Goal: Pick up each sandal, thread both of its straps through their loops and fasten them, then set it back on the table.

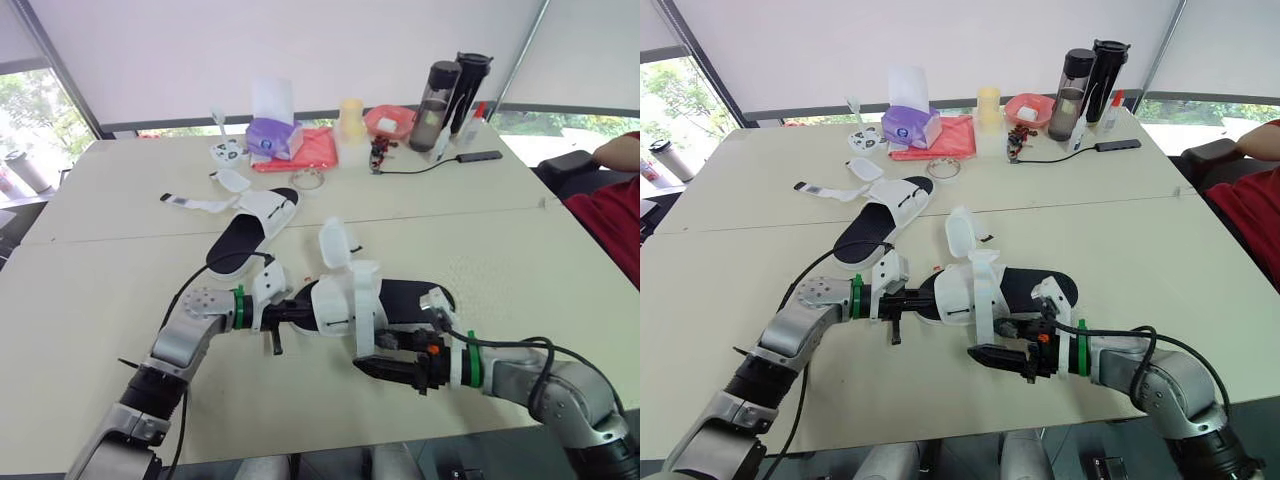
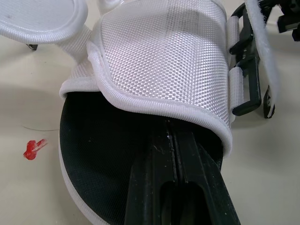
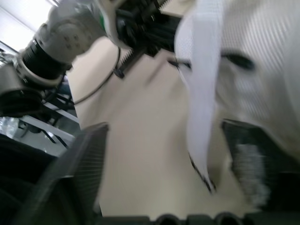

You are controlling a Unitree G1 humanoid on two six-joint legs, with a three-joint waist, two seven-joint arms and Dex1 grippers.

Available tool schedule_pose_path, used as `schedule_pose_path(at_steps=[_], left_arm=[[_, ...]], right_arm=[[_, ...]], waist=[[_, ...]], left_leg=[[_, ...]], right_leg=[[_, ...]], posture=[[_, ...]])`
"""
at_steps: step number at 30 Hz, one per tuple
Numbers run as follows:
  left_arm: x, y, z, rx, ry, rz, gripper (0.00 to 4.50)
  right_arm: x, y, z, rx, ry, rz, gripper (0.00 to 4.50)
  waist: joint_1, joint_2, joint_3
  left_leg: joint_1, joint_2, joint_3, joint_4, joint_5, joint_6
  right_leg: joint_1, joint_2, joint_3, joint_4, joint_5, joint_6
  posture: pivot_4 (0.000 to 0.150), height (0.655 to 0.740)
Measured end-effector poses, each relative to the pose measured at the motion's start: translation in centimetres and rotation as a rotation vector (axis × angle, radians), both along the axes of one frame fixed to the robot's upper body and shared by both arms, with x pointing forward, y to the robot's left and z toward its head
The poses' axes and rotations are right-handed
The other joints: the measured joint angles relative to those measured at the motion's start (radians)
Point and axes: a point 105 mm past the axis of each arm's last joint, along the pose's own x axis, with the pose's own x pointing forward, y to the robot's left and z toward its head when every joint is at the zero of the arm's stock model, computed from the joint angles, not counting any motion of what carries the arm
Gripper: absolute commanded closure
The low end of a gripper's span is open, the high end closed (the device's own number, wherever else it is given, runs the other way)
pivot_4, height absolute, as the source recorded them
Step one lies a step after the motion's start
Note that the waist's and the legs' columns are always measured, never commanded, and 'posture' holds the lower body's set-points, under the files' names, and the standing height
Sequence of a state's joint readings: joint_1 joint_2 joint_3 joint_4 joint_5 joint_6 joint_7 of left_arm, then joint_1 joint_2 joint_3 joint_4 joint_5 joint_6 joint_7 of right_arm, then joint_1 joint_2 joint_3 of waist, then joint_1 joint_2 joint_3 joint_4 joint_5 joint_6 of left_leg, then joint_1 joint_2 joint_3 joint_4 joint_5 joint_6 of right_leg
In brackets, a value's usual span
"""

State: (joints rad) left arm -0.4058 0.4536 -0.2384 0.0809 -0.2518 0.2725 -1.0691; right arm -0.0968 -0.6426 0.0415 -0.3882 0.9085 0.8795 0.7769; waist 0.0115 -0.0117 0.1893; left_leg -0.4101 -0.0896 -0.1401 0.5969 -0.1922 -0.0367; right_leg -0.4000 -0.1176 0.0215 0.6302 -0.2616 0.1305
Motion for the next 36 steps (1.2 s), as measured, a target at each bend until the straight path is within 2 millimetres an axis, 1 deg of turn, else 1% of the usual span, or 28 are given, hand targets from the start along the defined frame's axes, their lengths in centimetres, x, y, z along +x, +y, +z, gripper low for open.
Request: schedule_pose_path(at_steps=[3,5,11,14,15,17,20,21,22,25,30,36], left_arm=[[-0.1,0.0,0.0,-0.001,-0.001,0.000,4.50],[-0.1,0.0,0.0,-0.001,-0.001,0.003,4.50],[-0.1,0.0,0.0,-0.002,-0.002,0.008,4.50],[-0.1,0.0,0.0,-0.002,-0.002,0.009,4.50],[-0.1,0.0,0.0,-0.002,-0.002,0.009,4.50],[0.0,0.1,0.0,-0.003,-0.002,0.011,4.50],[0.0,0.1,0.0,-0.002,-0.002,0.010,4.50],[0.0,0.1,0.0,-0.001,-0.004,0.006,4.50],[0.0,-0.1,0.0,-0.001,-0.007,0.001,4.50],[0.0,-0.1,-0.1,0.010,-0.028,-0.017,4.50],[0.1,-0.2,-0.1,0.017,-0.040,-0.018,4.50],[0.2,-0.3,0.0,0.011,-0.051,-0.012,4.50]], right_arm=[[0.2,0.4,0.4,0.032,-0.006,0.004,3.52],[0.2,0.5,0.5,0.035,-0.005,0.004,4.47],[-0.1,0.1,-0.1,0.003,0.017,0.008,4.47],[-0.2,-0.1,-0.1,-0.009,0.018,0.016,4.47],[-0.2,-0.2,0.2,0.001,0.019,0.024,4.47],[0.1,-0.3,1.8,0.041,-0.009,0.042,4.47],[2.0,-0.4,6.1,0.095,-0.156,0.039,4.47],[2.5,-0.5,7.1,0.110,-0.189,0.033,4.47],[2.8,-0.6,7.8,0.120,-0.203,0.029,4.47],[3.6,-0.6,7.8,0.137,-0.171,0.019,4.47],[4.9,-0.4,7.5,0.132,-0.126,0.024,4.47],[5.3,-0.6,6.5,0.086,-0.078,0.061,4.47]], waist=[[0.000,0.000,0.000],[0.000,0.000,0.000],[0.000,0.000,0.000],[0.000,0.000,0.000],[0.000,0.000,0.000],[-0.002,0.000,0.000],[-0.001,0.000,0.000],[0.000,0.000,0.000],[0.000,0.000,0.000],[0.002,0.000,0.000],[0.001,0.000,0.000],[0.000,0.000,0.000]], left_leg=[[0.000,0.000,0.000,0.000,0.000,0.000],[0.000,0.000,0.000,0.000,0.000,0.000],[0.000,0.000,0.000,0.000,0.000,0.000],[0.000,0.000,0.000,0.000,0.000,0.000],[0.000,0.000,0.000,0.000,0.000,0.000],[0.000,0.000,0.000,0.000,0.000,0.000],[0.000,0.000,0.000,0.000,0.000,0.000],[0.000,0.000,0.000,0.000,0.000,0.000],[0.000,0.000,0.000,0.000,0.000,0.000],[-0.001,0.000,0.000,0.000,0.000,0.000],[0.000,0.000,0.000,0.000,0.000,0.000],[-0.001,-0.001,0.000,0.000,0.000,0.000]], right_leg=[[0.000,0.000,0.000,0.000,0.000,0.000],[0.000,0.000,0.000,0.000,0.000,0.000],[0.000,0.000,0.000,0.000,0.000,0.000],[0.000,0.000,0.000,0.000,0.000,0.000],[0.000,0.000,0.000,0.000,0.000,0.000],[0.000,0.000,0.000,0.000,0.000,0.000],[0.000,0.000,0.000,0.000,0.000,0.000],[0.000,0.000,-0.001,0.000,0.000,0.000],[0.000,0.000,-0.001,0.000,0.000,0.000],[0.000,0.000,-0.002,-0.001,0.002,0.003],[0.000,0.000,-0.001,-0.001,0.002,0.002],[0.000,0.000,-0.001,-0.001,0.002,0.003]], posture=[[0.150,0.7400],[0.150,0.7400],[0.150,0.7400],[0.150,0.7400],[0.150,0.7400],[0.150,0.7400],[0.150,0.7400],[0.150,0.7400],[0.150,0.7400],[0.150,0.7400],[0.150,0.7400],[0.150,0.7400]])
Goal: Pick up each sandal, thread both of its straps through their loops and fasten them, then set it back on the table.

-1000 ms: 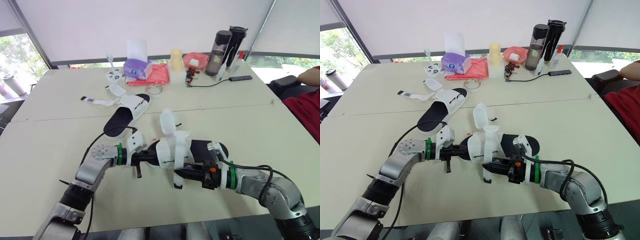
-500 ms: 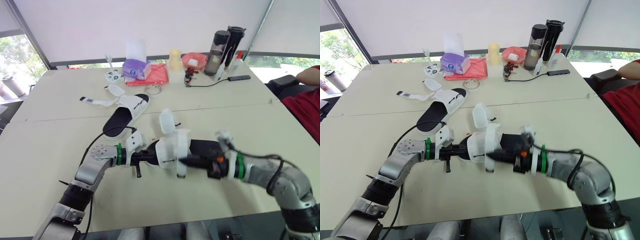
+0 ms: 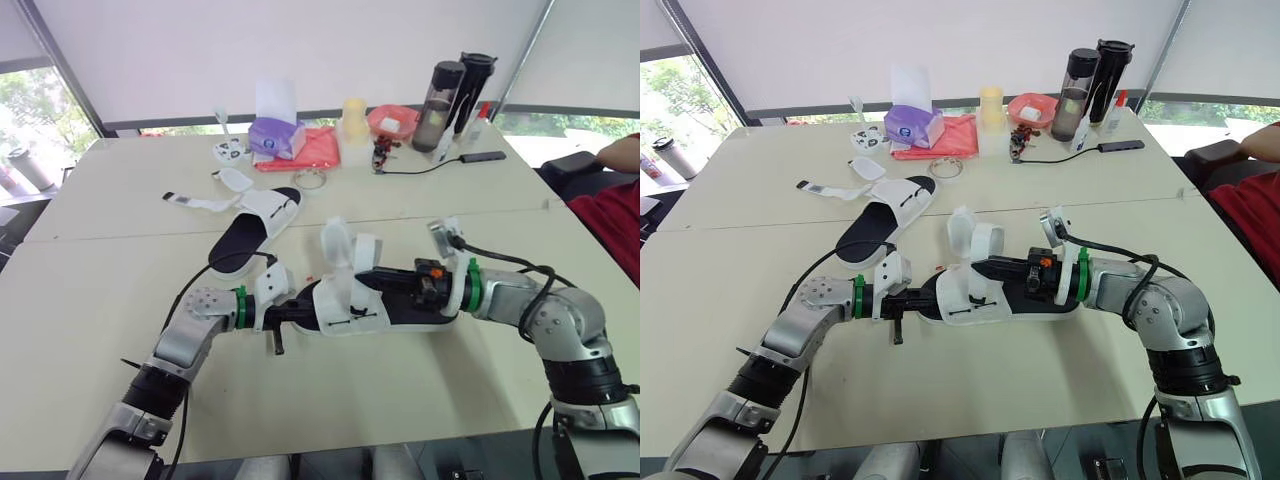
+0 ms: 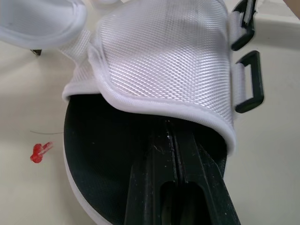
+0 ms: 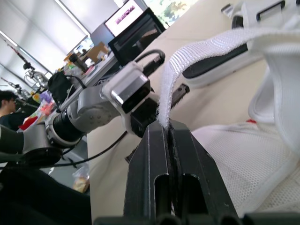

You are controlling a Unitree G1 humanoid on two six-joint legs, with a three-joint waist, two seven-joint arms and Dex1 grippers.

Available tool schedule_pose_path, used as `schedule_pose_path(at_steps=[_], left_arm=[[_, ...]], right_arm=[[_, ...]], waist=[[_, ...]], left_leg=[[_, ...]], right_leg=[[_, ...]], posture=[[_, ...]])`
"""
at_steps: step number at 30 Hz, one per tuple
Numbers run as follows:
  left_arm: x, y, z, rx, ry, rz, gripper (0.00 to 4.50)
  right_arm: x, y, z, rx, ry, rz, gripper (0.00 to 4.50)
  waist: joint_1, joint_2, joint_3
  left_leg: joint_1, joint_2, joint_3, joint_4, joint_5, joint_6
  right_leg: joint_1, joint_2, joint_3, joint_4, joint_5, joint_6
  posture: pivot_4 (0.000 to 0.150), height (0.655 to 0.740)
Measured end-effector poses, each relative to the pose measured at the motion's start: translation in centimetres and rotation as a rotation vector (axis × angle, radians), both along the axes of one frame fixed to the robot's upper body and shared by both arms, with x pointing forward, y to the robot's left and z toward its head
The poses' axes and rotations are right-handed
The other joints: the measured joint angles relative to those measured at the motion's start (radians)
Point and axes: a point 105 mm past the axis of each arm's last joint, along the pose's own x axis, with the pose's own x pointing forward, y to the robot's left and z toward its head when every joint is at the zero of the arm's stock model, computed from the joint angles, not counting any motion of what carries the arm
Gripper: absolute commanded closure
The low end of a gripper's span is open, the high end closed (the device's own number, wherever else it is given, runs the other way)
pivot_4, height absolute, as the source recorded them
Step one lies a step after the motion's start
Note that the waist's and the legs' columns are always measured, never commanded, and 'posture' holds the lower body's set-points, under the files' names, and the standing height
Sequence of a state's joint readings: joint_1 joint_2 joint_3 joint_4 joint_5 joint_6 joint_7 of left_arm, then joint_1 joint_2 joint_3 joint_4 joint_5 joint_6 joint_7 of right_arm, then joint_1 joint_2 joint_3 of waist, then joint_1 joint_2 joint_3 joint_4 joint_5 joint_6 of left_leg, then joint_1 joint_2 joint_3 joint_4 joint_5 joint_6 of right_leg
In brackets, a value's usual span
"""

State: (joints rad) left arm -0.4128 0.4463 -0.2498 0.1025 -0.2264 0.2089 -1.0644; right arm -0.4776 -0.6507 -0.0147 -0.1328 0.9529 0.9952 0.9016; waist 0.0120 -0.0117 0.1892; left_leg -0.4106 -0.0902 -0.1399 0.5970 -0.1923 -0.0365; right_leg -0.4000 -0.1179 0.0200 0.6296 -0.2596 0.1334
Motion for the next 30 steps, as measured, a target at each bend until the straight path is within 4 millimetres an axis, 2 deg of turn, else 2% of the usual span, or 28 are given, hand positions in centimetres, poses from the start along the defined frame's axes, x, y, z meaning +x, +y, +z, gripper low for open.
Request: schedule_pose_path(at_steps=[9,13,18,21,26,30], left_arm=[[-0.1,-0.1,0.0,-0.007,-0.010,0.022,4.50],[-0.1,0.0,-0.1,-0.009,-0.009,0.029,4.50],[-0.1,0.0,-0.1,-0.010,-0.008,0.034,4.50],[-0.1,0.0,-0.1,-0.009,-0.005,0.037,4.50],[-0.1,0.0,-0.1,-0.009,-0.004,0.036,4.50],[-0.1,0.0,-0.1,-0.010,-0.004,0.036,4.50]], right_arm=[[0.4,-1.1,-1.2,-0.058,0.013,0.008,4.47],[1.1,-1.6,-2.6,-0.116,0.013,-0.023,4.47],[1.9,-1.5,-2.6,-0.125,-0.033,-0.042,4.47],[1.9,-1.1,-1.5,-0.038,0.009,-0.041,4.47],[2.3,-1.5,2.4,0.136,0.045,-0.055,4.47],[2.4,-1.5,2.5,0.142,0.064,-0.072,4.47]], waist=[[0.000,0.000,0.000],[-0.001,0.000,0.000],[-0.001,0.000,0.000],[-0.001,0.000,0.000],[0.000,0.000,0.000],[0.000,0.000,0.000]], left_leg=[[0.000,0.000,0.001,0.000,0.000,0.000],[0.000,0.000,0.001,0.000,0.000,0.000],[0.000,0.000,0.001,0.000,0.000,0.000],[0.000,0.000,0.000,0.000,0.000,0.000],[0.000,0.000,0.000,0.000,0.000,0.000],[0.000,0.000,0.000,0.000,0.000,0.000]], right_leg=[[0.000,0.000,0.000,0.000,0.000,0.000],[0.000,0.000,0.000,0.000,0.000,0.000],[0.000,0.000,0.000,0.000,0.000,0.000],[0.000,0.000,0.000,0.000,0.000,0.000],[0.000,0.000,0.000,0.000,0.000,0.000],[0.000,0.000,0.000,0.000,0.000,0.000]], posture=[[0.150,0.7400],[0.150,0.7400],[0.150,0.7400],[0.150,0.7400],[0.150,0.7400],[0.150,0.7400]])
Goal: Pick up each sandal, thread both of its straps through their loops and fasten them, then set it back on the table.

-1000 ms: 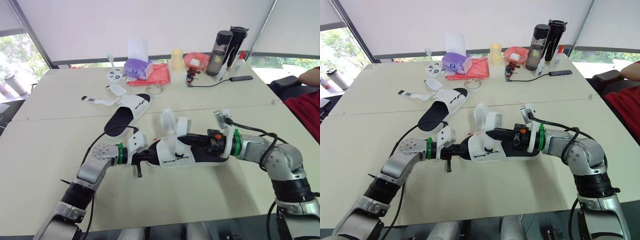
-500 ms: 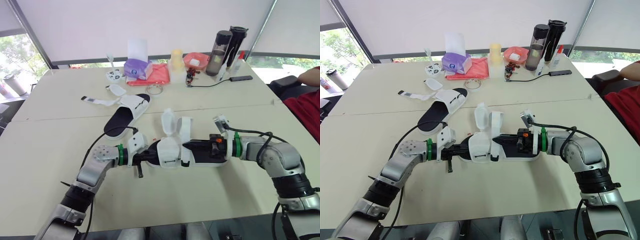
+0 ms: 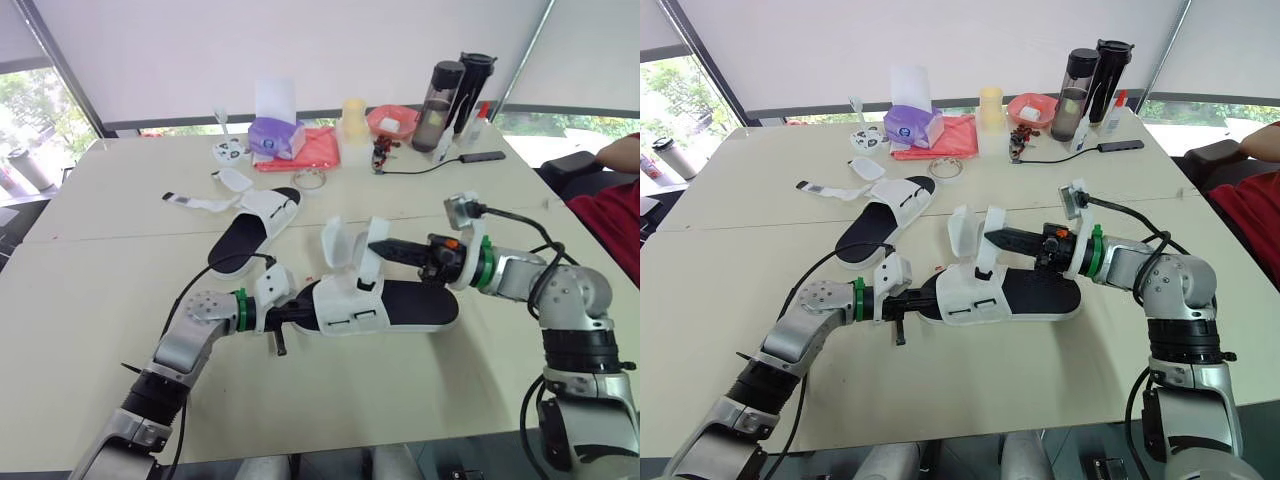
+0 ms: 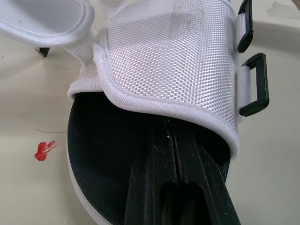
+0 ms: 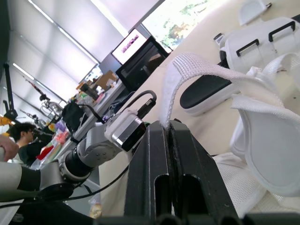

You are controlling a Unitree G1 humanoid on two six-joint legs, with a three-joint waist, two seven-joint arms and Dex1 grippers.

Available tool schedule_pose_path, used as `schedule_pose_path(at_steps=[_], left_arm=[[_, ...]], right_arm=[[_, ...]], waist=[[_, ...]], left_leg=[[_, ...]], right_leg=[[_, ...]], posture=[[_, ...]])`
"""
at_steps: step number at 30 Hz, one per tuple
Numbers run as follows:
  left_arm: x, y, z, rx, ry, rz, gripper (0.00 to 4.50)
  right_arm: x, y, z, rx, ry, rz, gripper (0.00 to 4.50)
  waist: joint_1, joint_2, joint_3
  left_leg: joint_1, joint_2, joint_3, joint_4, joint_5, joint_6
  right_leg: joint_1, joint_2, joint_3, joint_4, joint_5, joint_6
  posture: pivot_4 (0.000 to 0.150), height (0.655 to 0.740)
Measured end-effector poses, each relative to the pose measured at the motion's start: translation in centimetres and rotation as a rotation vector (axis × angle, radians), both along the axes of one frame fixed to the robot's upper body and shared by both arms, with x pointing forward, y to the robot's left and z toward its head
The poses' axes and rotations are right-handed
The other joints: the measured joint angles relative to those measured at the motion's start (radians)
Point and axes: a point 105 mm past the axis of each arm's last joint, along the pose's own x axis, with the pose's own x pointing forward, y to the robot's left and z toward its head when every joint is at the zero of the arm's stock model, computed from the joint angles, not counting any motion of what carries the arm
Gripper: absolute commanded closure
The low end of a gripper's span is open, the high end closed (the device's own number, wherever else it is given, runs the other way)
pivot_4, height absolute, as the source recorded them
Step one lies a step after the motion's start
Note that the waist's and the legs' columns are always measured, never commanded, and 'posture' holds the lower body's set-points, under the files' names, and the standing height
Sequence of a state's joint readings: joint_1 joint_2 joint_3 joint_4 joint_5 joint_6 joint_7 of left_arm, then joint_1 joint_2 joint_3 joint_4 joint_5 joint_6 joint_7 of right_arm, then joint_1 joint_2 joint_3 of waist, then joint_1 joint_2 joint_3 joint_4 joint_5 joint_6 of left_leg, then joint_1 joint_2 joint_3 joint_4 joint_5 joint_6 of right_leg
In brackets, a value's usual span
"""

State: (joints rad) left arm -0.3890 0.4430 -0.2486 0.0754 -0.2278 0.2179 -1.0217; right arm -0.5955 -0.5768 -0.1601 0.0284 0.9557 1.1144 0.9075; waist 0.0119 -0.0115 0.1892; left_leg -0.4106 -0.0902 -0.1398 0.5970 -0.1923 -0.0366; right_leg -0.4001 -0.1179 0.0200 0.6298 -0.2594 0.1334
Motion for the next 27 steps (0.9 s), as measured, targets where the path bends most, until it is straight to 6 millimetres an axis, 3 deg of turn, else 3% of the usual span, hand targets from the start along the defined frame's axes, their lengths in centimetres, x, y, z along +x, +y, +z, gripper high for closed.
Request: schedule_pose_path(at_steps=[11,27], left_arm=[[0.0,0.0,0.0,-0.002,0.000,0.000,4.50],[0.0,0.0,0.0,-0.003,-0.002,0.002,4.50]], right_arm=[[-0.6,0.0,-3.5,-0.087,0.067,0.014,4.47],[-1.3,0.3,-3.2,-0.091,0.087,0.065,4.47]], waist=[[0.000,0.000,0.000],[-0.001,0.000,0.000]], left_leg=[[0.000,0.000,0.001,0.000,0.000,0.000],[0.000,0.000,0.000,0.000,0.000,0.000]], right_leg=[[0.000,0.000,0.000,0.000,0.000,0.000],[0.000,0.000,0.000,0.000,0.000,0.000]], posture=[[0.150,0.7400],[0.150,0.7400]])
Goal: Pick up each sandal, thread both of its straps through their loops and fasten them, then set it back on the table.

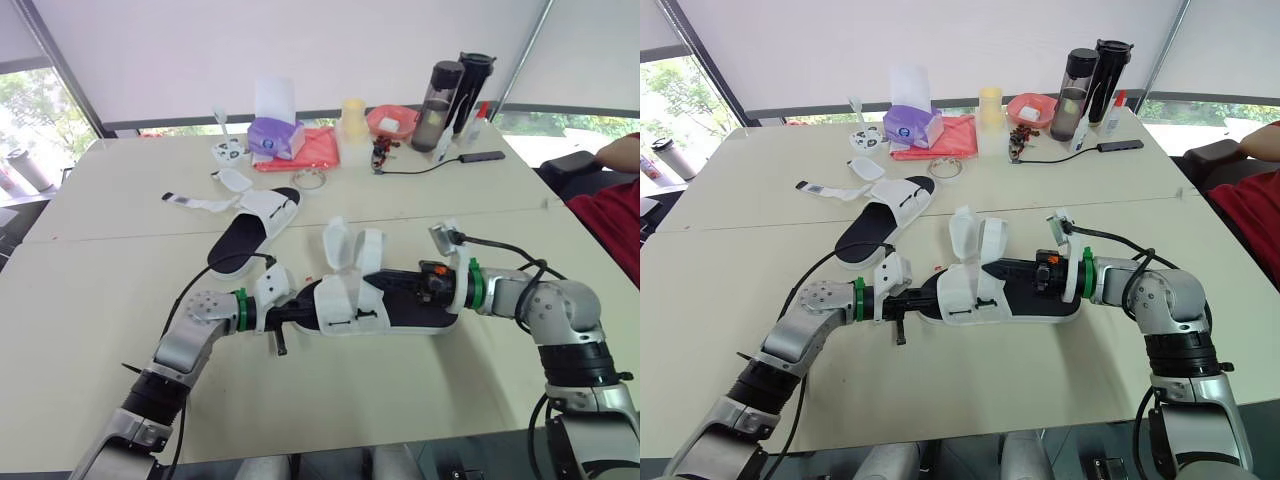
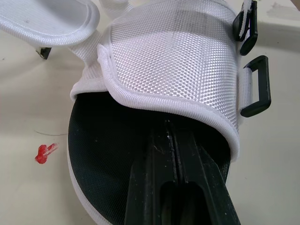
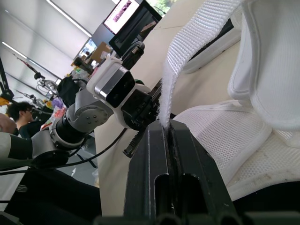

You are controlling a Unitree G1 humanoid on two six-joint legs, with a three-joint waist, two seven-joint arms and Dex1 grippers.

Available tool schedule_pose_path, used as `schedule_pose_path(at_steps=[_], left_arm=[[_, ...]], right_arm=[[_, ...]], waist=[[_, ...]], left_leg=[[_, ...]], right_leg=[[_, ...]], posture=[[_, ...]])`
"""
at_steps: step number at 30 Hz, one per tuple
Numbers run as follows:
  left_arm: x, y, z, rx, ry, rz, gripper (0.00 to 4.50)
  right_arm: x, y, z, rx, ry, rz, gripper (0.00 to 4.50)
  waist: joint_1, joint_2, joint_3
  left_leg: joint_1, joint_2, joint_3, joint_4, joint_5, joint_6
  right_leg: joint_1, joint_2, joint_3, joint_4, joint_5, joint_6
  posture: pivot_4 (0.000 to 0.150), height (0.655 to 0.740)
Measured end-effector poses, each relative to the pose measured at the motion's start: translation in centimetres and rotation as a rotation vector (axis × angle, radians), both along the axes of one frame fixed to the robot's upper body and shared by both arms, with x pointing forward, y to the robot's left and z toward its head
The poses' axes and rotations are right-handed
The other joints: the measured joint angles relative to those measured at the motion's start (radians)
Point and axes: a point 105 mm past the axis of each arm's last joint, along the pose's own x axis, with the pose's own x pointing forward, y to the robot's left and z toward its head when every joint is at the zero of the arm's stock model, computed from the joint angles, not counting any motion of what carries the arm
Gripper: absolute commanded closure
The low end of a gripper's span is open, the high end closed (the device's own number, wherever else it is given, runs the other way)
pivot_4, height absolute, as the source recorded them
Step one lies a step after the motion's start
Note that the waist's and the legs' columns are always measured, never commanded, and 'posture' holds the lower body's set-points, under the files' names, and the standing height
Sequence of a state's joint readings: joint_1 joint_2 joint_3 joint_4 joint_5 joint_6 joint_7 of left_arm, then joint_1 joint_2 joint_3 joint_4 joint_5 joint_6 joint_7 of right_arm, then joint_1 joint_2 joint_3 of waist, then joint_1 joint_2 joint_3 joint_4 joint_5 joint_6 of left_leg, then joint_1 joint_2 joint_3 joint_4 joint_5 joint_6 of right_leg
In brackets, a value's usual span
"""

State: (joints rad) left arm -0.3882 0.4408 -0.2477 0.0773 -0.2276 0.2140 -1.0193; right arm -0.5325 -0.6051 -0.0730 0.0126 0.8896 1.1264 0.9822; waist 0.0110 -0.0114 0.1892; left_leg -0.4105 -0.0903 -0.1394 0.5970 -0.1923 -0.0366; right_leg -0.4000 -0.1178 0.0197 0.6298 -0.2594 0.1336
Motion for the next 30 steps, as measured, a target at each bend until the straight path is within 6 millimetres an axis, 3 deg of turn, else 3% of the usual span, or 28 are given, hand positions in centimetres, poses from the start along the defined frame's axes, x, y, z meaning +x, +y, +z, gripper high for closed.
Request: schedule_pose_path(at_steps=[10,16,30], left_arm=[[0.0,0.0,0.0,-0.001,-0.002,0.000,4.50],[0.0,-0.1,-0.1,-0.007,0.002,0.003,4.50],[0.2,-0.2,-0.1,-0.011,-0.003,0.017,4.50]], right_arm=[[-0.1,0.0,-0.1,-0.003,0.032,-0.002,4.47],[1.7,-0.2,-2.0,-0.201,-0.134,-0.091,4.47],[0.6,-0.6,-2.6,-0.207,-0.072,-0.050,4.47]], waist=[[0.000,0.000,0.000],[0.001,0.000,0.000],[-0.001,0.000,0.000]], left_leg=[[0.000,0.000,0.000,0.000,0.000,0.000],[0.000,0.000,0.001,0.000,0.000,0.000],[0.000,0.000,0.000,-0.001,0.000,0.000]], right_leg=[[0.000,0.000,0.000,0.000,0.000,0.000],[0.000,0.000,0.000,0.000,0.000,0.000],[0.000,0.000,0.000,0.000,0.000,0.001]], posture=[[0.150,0.7400],[0.150,0.7400],[0.150,0.7400]])
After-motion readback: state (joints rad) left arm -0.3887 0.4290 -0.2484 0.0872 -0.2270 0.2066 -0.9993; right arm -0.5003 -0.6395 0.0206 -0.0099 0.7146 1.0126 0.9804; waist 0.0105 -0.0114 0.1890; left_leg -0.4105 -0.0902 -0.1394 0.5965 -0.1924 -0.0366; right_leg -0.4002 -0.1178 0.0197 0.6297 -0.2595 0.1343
